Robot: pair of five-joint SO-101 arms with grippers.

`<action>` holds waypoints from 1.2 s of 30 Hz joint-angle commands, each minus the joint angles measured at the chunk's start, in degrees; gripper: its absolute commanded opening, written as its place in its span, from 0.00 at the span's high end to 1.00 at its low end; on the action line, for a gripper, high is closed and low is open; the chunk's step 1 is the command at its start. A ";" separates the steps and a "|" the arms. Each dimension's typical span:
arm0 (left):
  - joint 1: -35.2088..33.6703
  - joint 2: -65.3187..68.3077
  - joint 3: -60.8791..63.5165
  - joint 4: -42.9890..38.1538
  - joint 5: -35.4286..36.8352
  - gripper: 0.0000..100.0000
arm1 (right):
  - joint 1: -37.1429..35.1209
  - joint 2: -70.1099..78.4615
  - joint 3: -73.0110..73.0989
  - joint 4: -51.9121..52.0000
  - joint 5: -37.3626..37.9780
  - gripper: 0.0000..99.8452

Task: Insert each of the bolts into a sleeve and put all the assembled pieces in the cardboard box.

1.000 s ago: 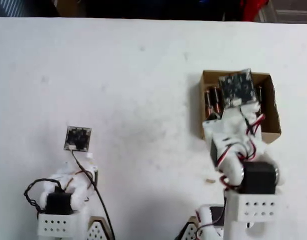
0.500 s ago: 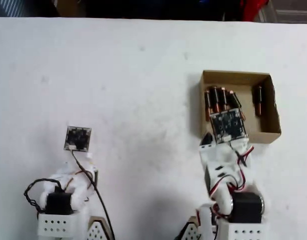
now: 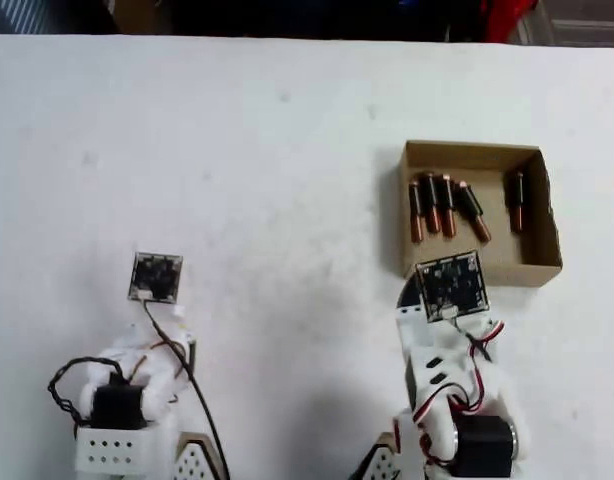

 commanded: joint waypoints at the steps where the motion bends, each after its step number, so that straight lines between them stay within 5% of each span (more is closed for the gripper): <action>1: -0.40 -0.75 -0.09 0.26 0.09 0.98 | -0.40 -0.75 0.53 -1.01 0.70 0.98; 36: -0.40 -0.75 -0.09 0.26 0.09 0.98 | -0.04 -0.66 26.73 -5.41 0.09 0.98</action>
